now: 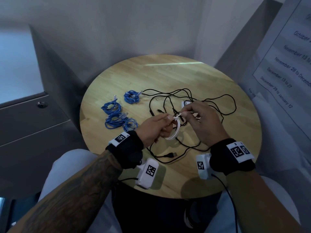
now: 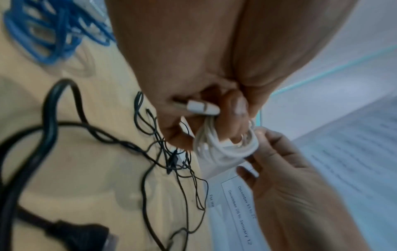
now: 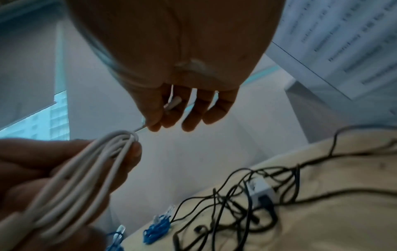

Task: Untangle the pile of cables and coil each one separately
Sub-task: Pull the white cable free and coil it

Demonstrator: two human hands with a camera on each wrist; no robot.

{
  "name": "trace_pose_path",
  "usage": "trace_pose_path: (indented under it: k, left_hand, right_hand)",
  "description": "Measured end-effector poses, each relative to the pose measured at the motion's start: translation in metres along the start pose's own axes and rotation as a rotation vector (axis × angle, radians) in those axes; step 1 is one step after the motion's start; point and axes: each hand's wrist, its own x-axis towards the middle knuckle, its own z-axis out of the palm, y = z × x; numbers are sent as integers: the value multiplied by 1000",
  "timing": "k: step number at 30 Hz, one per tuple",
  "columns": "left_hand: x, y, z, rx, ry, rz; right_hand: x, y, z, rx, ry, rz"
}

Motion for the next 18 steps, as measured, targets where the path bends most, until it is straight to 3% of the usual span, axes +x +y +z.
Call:
trace_pose_path:
  k: [5, 12, 18]
  left_hand:
    - [2, -4, -6, -1, 124, 63]
    - [1, -2, -7, 209, 240, 82]
    - [5, -4, -10, 499, 283, 267]
  right_hand:
    - [0, 1, 21, 253, -106, 277]
    - [-3, -9, 24, 586, -98, 553]
    - [-6, -12, 25, 759, -186, 580]
